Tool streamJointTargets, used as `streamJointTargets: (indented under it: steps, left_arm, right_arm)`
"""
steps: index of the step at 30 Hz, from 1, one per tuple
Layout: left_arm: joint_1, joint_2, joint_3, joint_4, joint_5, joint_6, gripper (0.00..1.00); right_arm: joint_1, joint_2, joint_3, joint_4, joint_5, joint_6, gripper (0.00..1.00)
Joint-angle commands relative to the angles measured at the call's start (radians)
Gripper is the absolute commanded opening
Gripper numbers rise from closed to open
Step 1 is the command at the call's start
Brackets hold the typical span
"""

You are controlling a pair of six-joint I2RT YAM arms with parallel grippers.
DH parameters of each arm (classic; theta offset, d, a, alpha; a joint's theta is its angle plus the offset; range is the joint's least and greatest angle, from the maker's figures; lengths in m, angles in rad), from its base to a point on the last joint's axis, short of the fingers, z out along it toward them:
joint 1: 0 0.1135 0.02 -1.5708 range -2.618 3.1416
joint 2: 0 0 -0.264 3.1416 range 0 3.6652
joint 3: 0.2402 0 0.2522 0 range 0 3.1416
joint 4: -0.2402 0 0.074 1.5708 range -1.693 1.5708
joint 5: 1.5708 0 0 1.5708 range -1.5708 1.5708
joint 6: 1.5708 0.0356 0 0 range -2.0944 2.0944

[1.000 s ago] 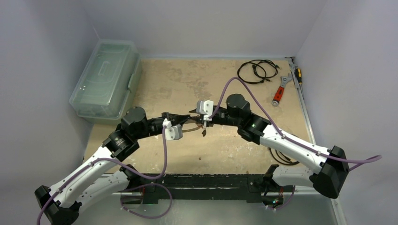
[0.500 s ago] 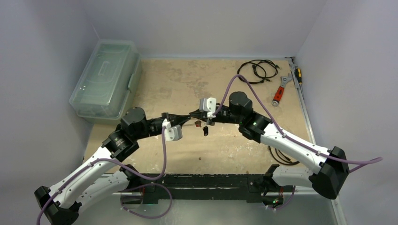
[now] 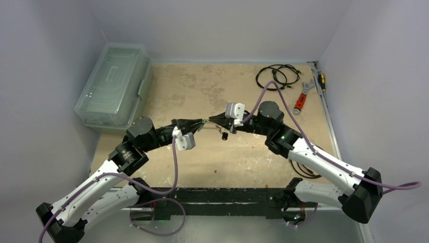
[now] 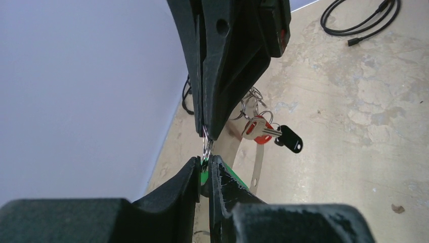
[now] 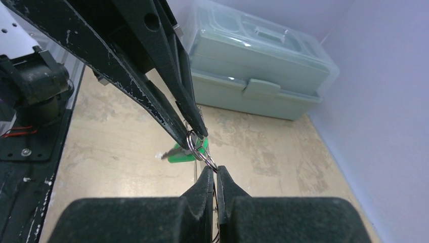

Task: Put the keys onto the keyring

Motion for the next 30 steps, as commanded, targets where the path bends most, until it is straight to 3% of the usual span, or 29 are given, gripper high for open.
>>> streamJointTargets:
  steps: [1, 9, 13, 17, 30]
  left_arm:
    - [0.003, -0.002, -0.007, 0.073, -0.048, -0.011, 0.13]
    - [0.003, 0.026, -0.002, 0.076, -0.066, -0.023, 0.16]
    - [0.003, 0.046, 0.003, 0.065, -0.046, -0.022, 0.31]
    - [0.003, 0.053, 0.007, 0.065, -0.031, -0.027, 0.38]
    - [0.003, 0.057, -0.008, 0.136, 0.004, -0.082, 0.33]
  right_arm:
    - [-0.004, -0.057, -0.026, 0.127, 0.052, 0.034, 0.00]
    - [-0.005, -0.065, -0.036, 0.155, 0.060, 0.046, 0.00]
    - [-0.005, -0.062, -0.036, 0.167, 0.075, 0.049, 0.00]
    - [-0.005, -0.052, -0.033, 0.169, 0.079, 0.055, 0.00]
    - [-0.004, -0.025, -0.033, 0.172, 0.104, 0.061, 0.00]
